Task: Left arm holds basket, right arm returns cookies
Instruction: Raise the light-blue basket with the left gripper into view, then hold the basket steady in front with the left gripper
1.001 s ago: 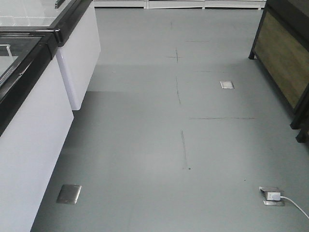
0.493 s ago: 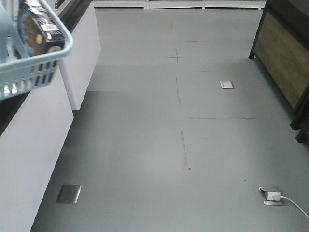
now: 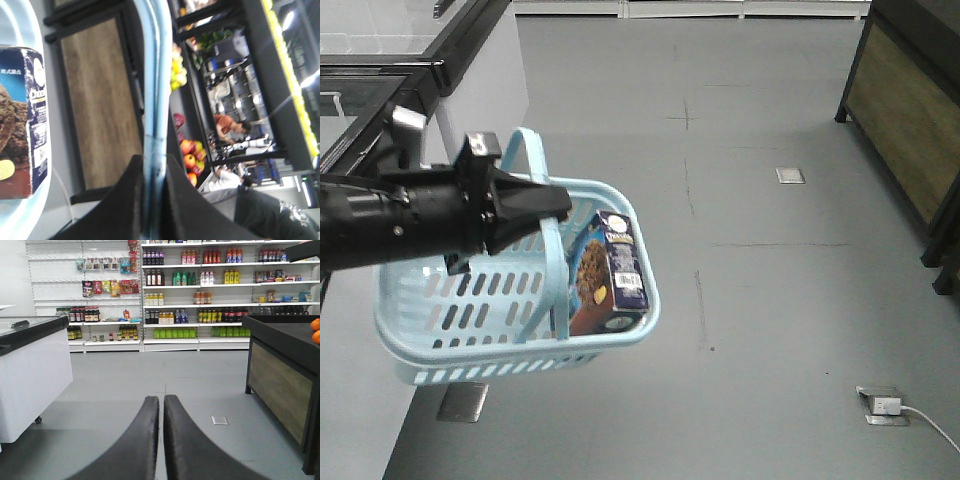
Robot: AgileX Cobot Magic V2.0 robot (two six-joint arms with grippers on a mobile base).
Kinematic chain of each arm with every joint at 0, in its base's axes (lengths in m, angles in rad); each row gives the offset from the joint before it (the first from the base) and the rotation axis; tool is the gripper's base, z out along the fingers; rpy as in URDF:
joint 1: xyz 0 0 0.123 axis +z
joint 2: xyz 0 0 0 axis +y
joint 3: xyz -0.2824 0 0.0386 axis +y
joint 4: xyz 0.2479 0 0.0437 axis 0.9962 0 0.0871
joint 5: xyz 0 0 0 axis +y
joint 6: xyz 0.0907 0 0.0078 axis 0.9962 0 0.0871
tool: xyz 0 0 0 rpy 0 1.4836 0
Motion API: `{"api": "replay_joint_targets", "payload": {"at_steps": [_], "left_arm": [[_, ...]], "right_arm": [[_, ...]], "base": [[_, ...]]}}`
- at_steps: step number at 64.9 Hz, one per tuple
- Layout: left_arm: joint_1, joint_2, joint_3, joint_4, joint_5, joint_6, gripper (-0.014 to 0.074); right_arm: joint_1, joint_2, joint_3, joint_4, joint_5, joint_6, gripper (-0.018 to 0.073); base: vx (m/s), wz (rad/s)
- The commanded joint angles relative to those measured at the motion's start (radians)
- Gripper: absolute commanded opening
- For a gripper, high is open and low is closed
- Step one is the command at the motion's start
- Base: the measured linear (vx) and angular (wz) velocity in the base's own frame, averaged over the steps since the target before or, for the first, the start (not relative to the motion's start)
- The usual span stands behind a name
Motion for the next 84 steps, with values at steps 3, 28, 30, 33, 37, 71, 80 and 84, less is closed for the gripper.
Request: {"api": "replay_joint_targets", "payload": {"at_steps": [3,28,30,33,37,71,80,84], "left_arm": [[-0.089,-0.049,0.005,-0.134,-0.021,0.065,-0.0006],[-0.344,-0.049,0.014,-0.134,-0.135,0.084,-0.0006],[-0.358,-0.049,0.014,-0.134,-0.140,0.084,-0.0006],[-0.379,-0.049,0.014,-0.134,-0.151,0.084,-0.0006],[-0.401,-0.049,0.014,-0.134,-0.158,0.082,-0.0006],[-0.462,-0.049,0.021,-0.134,-0.204,0.076,-0.0006],[-0.462,-0.049,0.024,-0.134,-0.202,0.075,-0.0006],[-0.462,-0.049,0.024,-0.134,-0.203,0.075,-0.0006]], "right_arm": [[-0.001,-0.013,0.018,-0.009,-0.076,-0.005,-0.0011],[-0.001,-0.014,0.018,-0.009,-0.076,-0.005,-0.0011],[-0.001,-0.014,0.018,-0.009,-0.076,-0.005,-0.0011],[-0.001,-0.014,0.018,-0.009,-0.076,-0.005,-0.0011],[-0.001,-0.014,0.018,-0.009,-0.076,-0.005,-0.0011],[-0.001,-0.014,0.018,-0.009,-0.075,-0.005,-0.0011],[-0.001,-0.014,0.018,-0.009,-0.075,-0.005,-0.0011],[-0.001,-0.013,0.018,-0.009,-0.075,-0.005,-0.0011]], "base": [[0.00,0.00],[0.00,0.00],[0.00,0.00],[0.00,0.00],[0.00,0.00],[0.00,0.00],[0.00,0.00],[0.00,0.00]]}}
